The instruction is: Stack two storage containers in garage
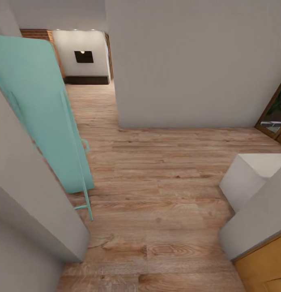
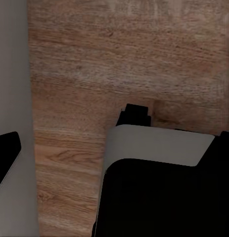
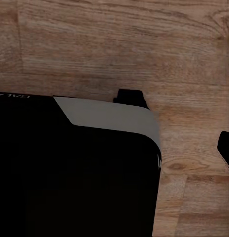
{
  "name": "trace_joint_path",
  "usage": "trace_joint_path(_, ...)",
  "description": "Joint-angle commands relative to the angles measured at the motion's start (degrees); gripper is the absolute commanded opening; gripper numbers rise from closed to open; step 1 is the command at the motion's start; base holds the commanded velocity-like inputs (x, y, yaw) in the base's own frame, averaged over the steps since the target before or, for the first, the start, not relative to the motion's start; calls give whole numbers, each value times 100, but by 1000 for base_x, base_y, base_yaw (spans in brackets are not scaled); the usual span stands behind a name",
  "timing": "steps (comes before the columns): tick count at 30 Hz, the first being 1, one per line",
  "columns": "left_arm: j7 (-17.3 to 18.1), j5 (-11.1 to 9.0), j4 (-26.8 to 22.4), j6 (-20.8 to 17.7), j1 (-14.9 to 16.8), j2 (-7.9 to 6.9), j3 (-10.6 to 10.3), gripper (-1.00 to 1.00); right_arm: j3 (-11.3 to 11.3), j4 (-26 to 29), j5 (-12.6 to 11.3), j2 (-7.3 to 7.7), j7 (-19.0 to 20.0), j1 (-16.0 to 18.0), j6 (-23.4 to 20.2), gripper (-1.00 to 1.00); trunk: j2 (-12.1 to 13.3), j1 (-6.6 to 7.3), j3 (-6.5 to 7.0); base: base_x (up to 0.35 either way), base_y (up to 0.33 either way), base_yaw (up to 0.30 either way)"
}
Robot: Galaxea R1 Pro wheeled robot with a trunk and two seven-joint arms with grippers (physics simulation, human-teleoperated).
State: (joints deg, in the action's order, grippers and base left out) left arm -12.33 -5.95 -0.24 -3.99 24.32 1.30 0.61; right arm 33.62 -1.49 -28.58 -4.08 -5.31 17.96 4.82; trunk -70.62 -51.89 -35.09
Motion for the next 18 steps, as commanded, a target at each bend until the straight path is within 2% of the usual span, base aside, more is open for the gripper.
trace_joint_path(1, -15, -55, -3, -14, 3, 1, 0, 100, 48, -17, -51, -5, -6, 5, 28, 100, -2, -3, -4, 322, 0, 0)
trace_joint_path(18, -15, -55, -3, -14, 3, 1, 0, 100, 48, -15, -51, -4, -6, 5, 35, 100, -2, -3, -4, 322, 0, 0)
